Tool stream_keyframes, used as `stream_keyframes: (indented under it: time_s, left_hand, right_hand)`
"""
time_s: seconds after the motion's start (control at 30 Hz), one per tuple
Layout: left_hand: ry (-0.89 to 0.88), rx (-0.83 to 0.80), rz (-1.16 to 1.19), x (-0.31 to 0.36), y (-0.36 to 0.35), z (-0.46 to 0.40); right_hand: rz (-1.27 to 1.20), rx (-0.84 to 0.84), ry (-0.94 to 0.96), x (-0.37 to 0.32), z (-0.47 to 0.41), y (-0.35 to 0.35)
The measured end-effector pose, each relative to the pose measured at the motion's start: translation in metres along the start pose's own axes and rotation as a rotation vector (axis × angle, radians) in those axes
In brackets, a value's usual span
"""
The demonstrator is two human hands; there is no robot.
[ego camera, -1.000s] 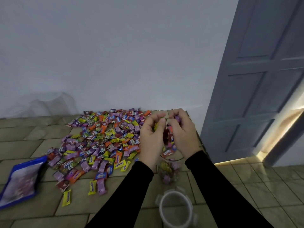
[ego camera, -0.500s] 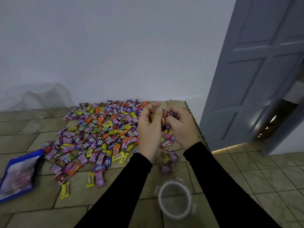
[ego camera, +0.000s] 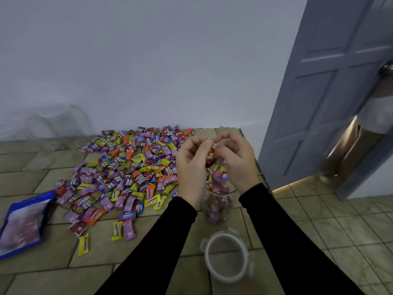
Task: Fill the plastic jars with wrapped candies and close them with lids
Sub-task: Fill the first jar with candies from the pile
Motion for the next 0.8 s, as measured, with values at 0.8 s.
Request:
stream_keyframes:
  time_s: [0.8]
  left_hand:
    - [0.197, -0.113, -0.622, -0.053, 0.044, -0.058]
  right_hand:
    - [0.391, 0.001, -0.329, 0.073, -0.059, 0.019]
Point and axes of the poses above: each hand's wrist, its own z-axis away from the middle knuckle, its own y-axis out of the back of the hand, x = y × z, the point moved 2 cm from there along -z, towards the middle knuckle, and after that the axes turned 7 degrees about z, right-handed, at the moved point
